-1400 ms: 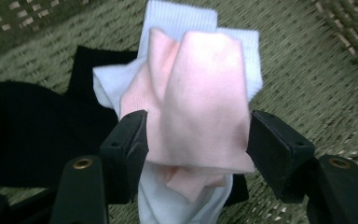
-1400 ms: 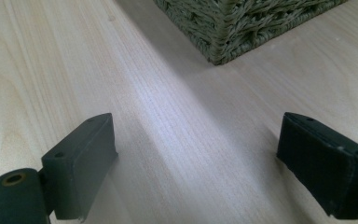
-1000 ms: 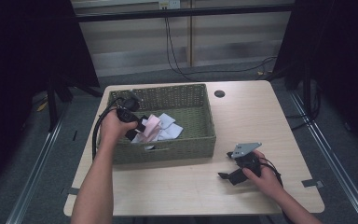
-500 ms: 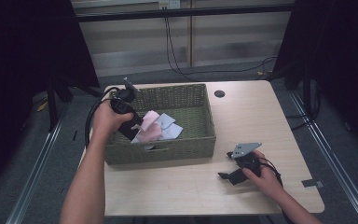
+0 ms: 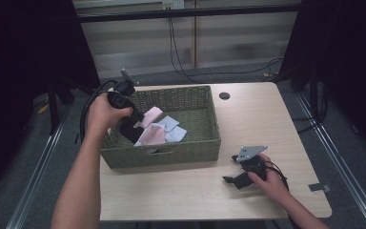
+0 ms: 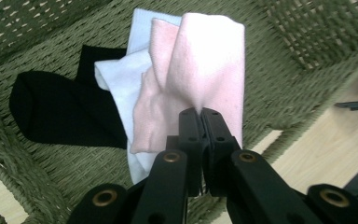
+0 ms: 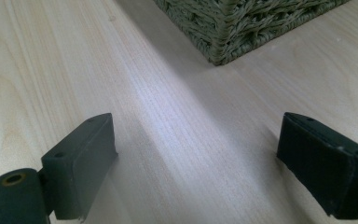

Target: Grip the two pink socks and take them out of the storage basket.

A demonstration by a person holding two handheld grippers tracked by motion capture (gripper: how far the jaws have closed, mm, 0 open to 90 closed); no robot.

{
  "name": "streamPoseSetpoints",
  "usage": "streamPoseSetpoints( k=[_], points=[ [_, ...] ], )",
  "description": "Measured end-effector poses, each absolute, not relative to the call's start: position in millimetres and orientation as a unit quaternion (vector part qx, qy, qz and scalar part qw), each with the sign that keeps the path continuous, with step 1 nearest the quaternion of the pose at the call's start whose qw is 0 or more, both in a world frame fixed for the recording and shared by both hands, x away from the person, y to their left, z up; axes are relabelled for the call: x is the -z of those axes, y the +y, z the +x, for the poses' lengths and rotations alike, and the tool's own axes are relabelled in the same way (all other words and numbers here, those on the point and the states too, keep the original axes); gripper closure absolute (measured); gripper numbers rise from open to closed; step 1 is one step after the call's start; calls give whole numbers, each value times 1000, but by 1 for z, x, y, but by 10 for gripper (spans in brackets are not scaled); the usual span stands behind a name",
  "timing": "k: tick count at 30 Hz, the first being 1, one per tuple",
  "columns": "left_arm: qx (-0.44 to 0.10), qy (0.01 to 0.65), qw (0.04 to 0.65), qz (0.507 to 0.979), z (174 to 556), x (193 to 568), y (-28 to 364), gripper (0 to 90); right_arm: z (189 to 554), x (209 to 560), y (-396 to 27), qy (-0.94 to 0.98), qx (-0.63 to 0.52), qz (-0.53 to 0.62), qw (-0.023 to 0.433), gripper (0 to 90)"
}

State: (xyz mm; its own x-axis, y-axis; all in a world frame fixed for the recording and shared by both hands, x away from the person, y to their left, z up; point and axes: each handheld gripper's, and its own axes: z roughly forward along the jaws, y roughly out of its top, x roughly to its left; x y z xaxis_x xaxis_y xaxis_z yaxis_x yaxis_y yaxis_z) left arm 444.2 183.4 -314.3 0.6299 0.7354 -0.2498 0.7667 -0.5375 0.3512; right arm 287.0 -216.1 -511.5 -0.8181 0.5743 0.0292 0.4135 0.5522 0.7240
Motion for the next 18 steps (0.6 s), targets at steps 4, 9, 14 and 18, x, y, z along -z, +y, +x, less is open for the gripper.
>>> streamPoseSetpoints(
  k=[4, 9, 14, 18],
  points=[
    [39, 426, 224, 876, 443, 307, 184, 877, 287, 512, -216, 875, -380, 282, 106, 105],
    [42, 425, 229, 874, 440, 302, 184, 876, 287, 512, -216, 875, -380, 282, 106, 105],
    [46, 417, 230, 878, 434, 299, 182, 877, 287, 512, -216, 874, -380, 283, 106, 105],
    [50, 408, 231, 882, 429, 296, 180, 876, 287, 512, -216, 874, -380, 283, 106, 105]
  ],
)
